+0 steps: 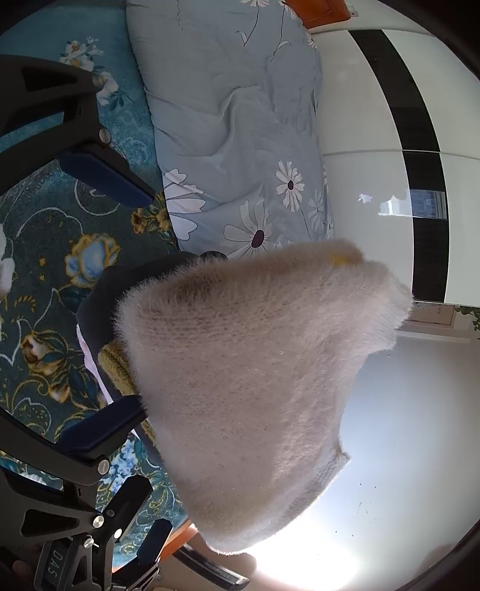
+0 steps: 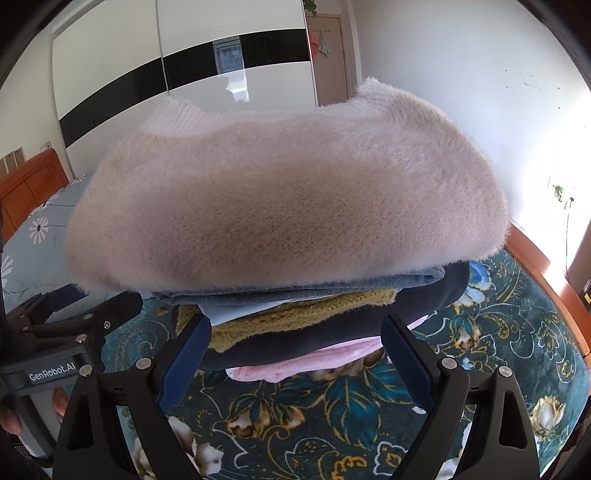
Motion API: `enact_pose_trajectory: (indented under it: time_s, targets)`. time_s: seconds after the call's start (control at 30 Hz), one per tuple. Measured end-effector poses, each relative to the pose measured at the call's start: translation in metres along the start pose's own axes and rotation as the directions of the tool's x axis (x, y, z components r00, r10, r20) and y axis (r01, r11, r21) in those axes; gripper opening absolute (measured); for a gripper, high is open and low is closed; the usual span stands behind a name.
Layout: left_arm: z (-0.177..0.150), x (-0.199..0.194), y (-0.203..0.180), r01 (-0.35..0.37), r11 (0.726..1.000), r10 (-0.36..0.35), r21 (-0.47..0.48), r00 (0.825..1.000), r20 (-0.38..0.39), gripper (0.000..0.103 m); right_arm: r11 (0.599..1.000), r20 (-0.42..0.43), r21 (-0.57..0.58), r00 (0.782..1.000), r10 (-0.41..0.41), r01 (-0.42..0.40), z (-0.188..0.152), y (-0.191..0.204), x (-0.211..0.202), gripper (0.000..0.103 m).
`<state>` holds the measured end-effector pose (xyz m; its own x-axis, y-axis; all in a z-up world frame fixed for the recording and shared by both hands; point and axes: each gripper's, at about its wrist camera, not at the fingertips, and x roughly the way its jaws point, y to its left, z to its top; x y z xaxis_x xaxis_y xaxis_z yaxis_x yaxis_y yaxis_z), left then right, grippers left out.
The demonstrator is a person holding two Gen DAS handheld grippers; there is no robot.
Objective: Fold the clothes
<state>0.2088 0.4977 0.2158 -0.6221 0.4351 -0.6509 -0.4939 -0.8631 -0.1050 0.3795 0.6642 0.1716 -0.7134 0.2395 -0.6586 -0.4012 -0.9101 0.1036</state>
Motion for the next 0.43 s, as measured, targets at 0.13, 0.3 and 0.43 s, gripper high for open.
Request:
enact_pose_trajectory:
  time_s: [0.13, 0.3, 0.43]
  targets:
    - [0.0007, -0.0023, -0.0004, 0.005, 1.0, -0.005, -0.002, 1.0, 0.002, 0.103, 1.0, -0.001, -0.001, 1.0, 0.0, 0.0, 0.0012, 0.0003, -0.0017, 0.094]
    - [0.0024, -0.0043, -0.001, 0.006, 1.0, -0.006, -0.008, 1.0, 0.002, 0.103, 1.0, -0.004, 0.001, 1.0, -0.004, 0.004, 0.0022, -0.0007, -0.0054, 0.094]
    - [0.0015, -0.0067, -0.0009, 0.006, 1.0, -0.006, -0.011, 1.0, 0.005, 0.103, 1.0, -0.006, 0.004, 1.0, -0.004, 0.004, 0.0022, -0.0013, -0.0084, 0.094]
